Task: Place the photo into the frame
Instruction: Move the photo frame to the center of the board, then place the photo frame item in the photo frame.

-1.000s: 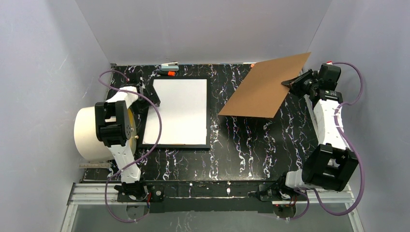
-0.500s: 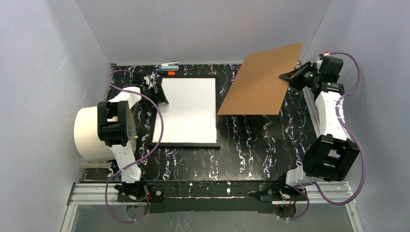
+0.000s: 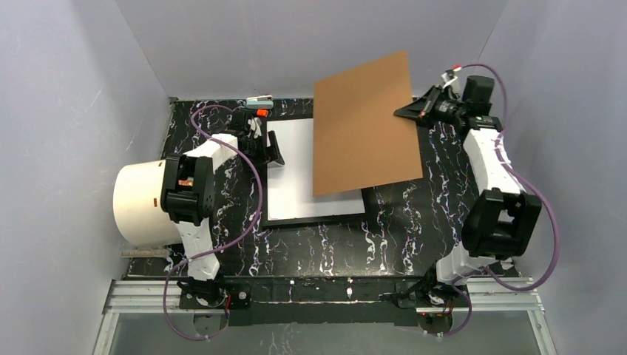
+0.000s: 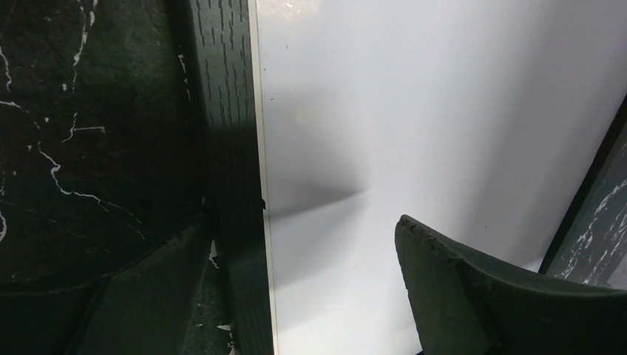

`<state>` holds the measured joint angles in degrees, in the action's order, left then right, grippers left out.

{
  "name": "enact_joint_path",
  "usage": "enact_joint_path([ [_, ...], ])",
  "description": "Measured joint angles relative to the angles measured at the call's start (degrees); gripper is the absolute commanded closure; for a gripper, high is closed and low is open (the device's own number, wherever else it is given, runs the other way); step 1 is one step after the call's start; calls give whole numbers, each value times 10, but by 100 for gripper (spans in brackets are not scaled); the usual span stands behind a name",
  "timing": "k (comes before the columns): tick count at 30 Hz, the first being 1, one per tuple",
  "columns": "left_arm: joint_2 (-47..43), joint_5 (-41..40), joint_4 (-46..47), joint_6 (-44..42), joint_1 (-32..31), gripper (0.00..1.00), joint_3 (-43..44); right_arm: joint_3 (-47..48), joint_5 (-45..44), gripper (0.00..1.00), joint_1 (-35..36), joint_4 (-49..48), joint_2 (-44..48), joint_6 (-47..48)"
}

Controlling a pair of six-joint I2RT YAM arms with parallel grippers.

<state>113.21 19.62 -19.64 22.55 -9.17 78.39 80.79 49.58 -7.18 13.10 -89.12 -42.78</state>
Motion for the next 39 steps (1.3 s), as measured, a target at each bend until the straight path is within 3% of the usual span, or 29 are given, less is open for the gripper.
enact_joint_path([
  [5,-5,-35,-7,10,-2,5,1,2,9,99,55,0,-75,8],
  [11,-44,-65,-8,28,19,13,-7,7,8,99,110,-52,-154,-25],
  [18,-89,-53,19,55,51,44,-32,8,10,99,139,-146,-220,-77],
  [24,-68,-29,30,69,60,59,-41,0,1,99,157,-198,-255,-103],
  [30,-20,9,34,78,60,68,-41,-16,1,99,172,-241,-264,-124],
  [39,-7,33,40,82,59,74,-41,-61,-14,99,178,-276,-265,-134],
])
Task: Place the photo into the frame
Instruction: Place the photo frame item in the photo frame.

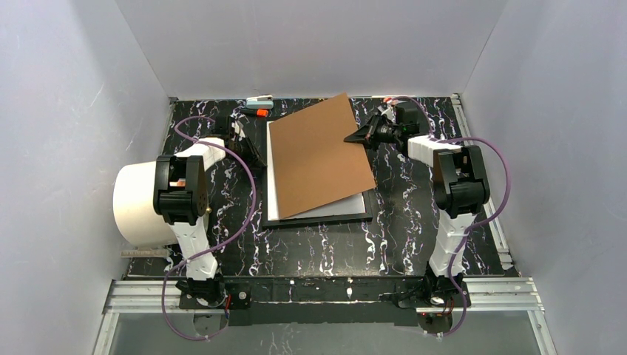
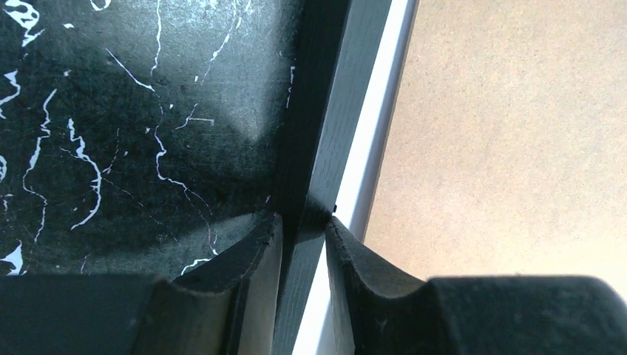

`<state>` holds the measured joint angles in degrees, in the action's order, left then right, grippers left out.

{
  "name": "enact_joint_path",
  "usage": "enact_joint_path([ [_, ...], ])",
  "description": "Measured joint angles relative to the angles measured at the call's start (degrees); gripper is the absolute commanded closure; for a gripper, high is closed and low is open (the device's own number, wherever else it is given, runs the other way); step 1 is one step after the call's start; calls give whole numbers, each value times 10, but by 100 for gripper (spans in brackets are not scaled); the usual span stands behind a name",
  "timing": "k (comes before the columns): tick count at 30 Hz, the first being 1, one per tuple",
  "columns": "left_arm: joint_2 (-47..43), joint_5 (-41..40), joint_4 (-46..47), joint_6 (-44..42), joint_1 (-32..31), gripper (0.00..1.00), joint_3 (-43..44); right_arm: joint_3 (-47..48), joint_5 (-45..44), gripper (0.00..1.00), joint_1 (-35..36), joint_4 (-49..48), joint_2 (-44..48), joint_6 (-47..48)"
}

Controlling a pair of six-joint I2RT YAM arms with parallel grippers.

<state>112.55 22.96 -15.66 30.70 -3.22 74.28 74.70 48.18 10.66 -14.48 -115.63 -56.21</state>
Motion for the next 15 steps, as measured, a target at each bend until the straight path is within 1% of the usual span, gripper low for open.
enact_joint_path([
  [8,1,5,3,-2,0,76,-1,-8,-17,99,16,-38,-7,-9],
  [15,2,8,4,-3,1,77,-1,-50,-31,97,21,-97,-10,-15],
])
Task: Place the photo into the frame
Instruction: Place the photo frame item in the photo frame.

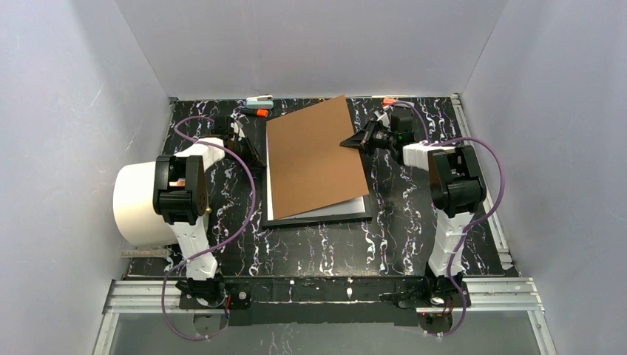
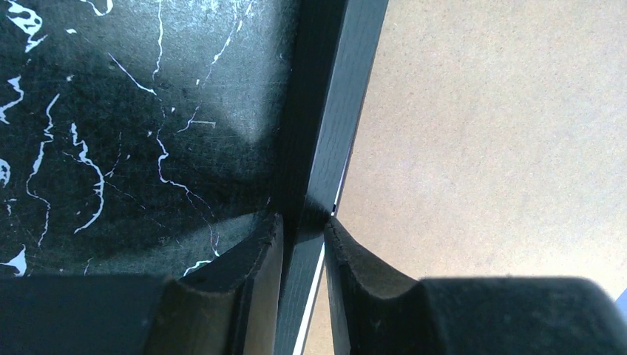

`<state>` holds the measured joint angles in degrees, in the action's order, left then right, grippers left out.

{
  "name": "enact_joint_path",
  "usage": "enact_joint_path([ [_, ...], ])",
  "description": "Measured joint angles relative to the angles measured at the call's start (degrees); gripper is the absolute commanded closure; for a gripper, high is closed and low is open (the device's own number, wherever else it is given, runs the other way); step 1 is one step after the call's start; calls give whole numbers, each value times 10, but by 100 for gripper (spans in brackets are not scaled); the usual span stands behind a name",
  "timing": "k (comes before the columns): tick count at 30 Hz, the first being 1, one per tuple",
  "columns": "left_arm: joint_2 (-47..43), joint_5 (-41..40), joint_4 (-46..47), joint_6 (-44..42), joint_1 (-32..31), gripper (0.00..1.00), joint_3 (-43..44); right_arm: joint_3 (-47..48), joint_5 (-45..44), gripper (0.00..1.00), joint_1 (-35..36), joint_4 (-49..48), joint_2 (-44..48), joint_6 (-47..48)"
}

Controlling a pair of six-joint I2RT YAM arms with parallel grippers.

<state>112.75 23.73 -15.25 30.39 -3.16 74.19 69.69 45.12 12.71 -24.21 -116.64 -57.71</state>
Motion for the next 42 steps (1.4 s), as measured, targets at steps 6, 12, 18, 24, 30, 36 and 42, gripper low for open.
enact_joint_path([
  [6,0,3,0,-3,1,77,0,-20,-4,89,3,-33,0,-8],
  [12,1,7,1,-3,3,77,0,-28,-10,86,11,-33,-1,-9],
  [18,2,10,1,-3,5,77,0,-28,-28,64,17,-16,-1,3],
  [24,2,14,1,-3,7,77,0,-5,-48,51,30,61,-5,45],
  [30,2,15,1,-3,8,77,0,38,-69,38,32,150,-15,93],
  [36,2,17,1,-3,10,77,0,73,-93,26,32,224,-18,138],
  [42,2,19,0,-3,11,77,0,95,-114,26,31,299,-18,179],
])
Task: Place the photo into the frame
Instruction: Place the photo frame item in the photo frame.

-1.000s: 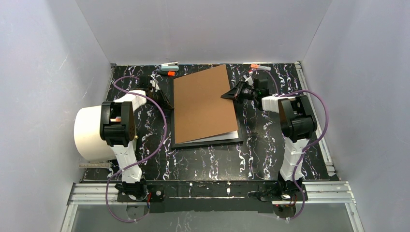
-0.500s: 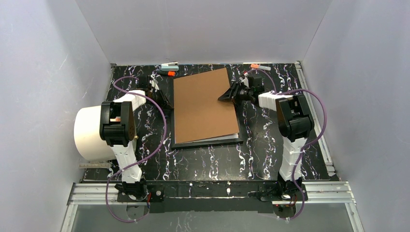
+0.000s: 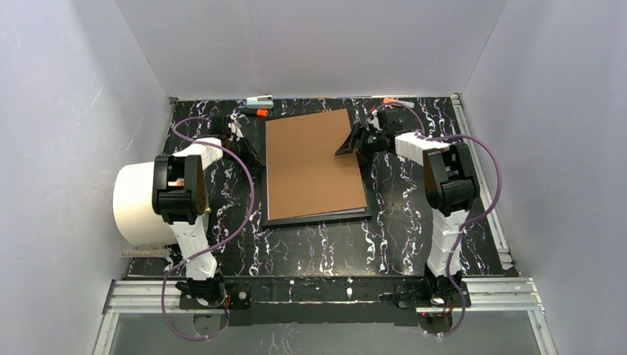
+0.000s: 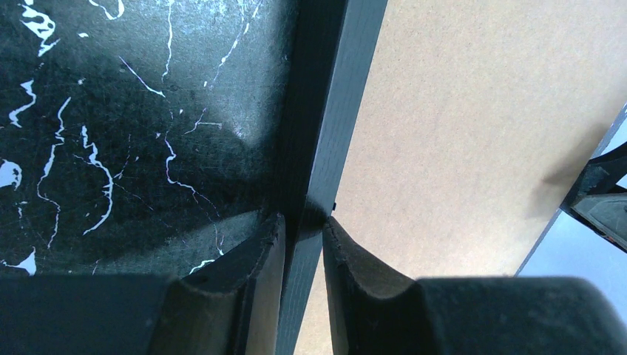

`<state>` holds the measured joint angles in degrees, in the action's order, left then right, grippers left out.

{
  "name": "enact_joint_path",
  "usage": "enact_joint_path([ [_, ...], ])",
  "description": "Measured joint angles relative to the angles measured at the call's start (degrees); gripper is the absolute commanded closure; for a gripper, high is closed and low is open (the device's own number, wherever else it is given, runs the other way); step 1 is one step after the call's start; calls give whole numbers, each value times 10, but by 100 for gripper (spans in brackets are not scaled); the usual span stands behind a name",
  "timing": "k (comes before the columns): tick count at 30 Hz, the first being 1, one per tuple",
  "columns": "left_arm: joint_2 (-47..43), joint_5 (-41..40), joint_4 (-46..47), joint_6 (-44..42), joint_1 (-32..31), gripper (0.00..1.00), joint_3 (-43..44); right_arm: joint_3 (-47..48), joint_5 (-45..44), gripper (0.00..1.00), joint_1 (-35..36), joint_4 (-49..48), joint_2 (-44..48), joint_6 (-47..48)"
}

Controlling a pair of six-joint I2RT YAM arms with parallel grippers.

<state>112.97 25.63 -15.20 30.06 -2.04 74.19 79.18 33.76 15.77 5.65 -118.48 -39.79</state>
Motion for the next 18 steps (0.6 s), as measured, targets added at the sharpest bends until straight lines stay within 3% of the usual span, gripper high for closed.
enact_joint_path([
  [7,0,1,0,0,0,76,0,13,-28,38,0,57,0,34],
  [18,0,2,0,0,1,75,0,46,-69,27,2,119,3,70],
])
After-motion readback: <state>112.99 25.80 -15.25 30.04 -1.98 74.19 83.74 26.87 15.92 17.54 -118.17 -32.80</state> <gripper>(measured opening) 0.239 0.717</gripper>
